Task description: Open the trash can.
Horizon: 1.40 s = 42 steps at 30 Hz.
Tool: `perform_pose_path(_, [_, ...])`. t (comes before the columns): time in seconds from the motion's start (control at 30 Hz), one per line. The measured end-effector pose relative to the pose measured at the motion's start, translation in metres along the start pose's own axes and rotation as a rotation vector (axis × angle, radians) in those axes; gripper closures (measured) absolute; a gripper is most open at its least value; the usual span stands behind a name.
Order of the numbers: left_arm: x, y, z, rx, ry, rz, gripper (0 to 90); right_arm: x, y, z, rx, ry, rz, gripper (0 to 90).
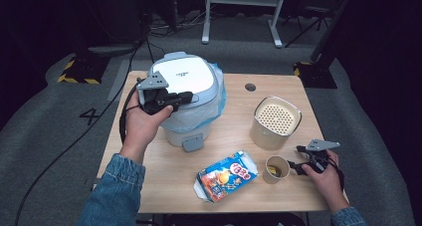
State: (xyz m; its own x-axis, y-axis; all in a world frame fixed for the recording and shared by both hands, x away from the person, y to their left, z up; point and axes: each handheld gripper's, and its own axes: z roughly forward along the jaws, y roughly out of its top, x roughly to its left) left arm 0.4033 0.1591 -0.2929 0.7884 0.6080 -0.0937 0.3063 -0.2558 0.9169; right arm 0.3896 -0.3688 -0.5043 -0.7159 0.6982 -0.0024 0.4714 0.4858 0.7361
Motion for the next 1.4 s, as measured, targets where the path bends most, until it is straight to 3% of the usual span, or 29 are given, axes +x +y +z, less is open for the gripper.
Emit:
perform_pose_path(0.23, [-0.002, 0.003, 0.001, 0.026, 0.021, 0.023, 89.3, 0.000, 0.000, 0.000, 0.000, 0.000, 0.000, 14.7])
perform_pose_path(0.4, [-0.004, 0.002, 0.003, 0.012, 0.031, 0.017, 89.4, 0.000, 0.000, 0.000, 0.000, 0.000, 0.000, 14.7])
perform_pose_path(0.8, [-0.009, 0.005, 0.004, 0.051, 0.068, 0.063, 90.0, 0.000, 0.000, 0.000, 0.000, 0.000, 0.000, 14.7])
perform_pose_path(1.0, [-0.005, 0.002, 0.003, 0.020, 0.041, 0.019, 89.8, 0.000, 0.000, 0.000, 0.000, 0.000, 0.000, 14.6])
perform_pose_path(1.1, [-0.006, 0.003, 0.003, 0.019, 0.044, 0.018, 88.9, 0.000, 0.000, 0.000, 0.000, 0.000, 0.000, 14.6])
perform_pose_path(1.17, [-0.008, 0.004, 0.002, 0.025, 0.025, 0.000, 81.0, 0.000, 0.000, 0.000, 0.000, 0.000, 0.000, 14.7])
perform_pose_path(1.23, [-0.012, 0.004, 0.002, 0.021, 0.018, -0.005, 64.5, 0.000, 0.000, 0.000, 0.000, 0.000, 0.000, 14.6])
perform_pose_path(1.33, [-0.021, 0.004, 0.001, 0.006, -0.001, 0.017, 48.1, 0.000, 0.000, 0.000, 0.000, 0.001, 0.000, 14.6])
perform_pose_path(1.4, [-0.030, 0.003, 0.000, -0.003, -0.023, 0.034, 44.3, 0.000, 0.000, 0.000, 0.000, 0.002, -0.001, 14.7])
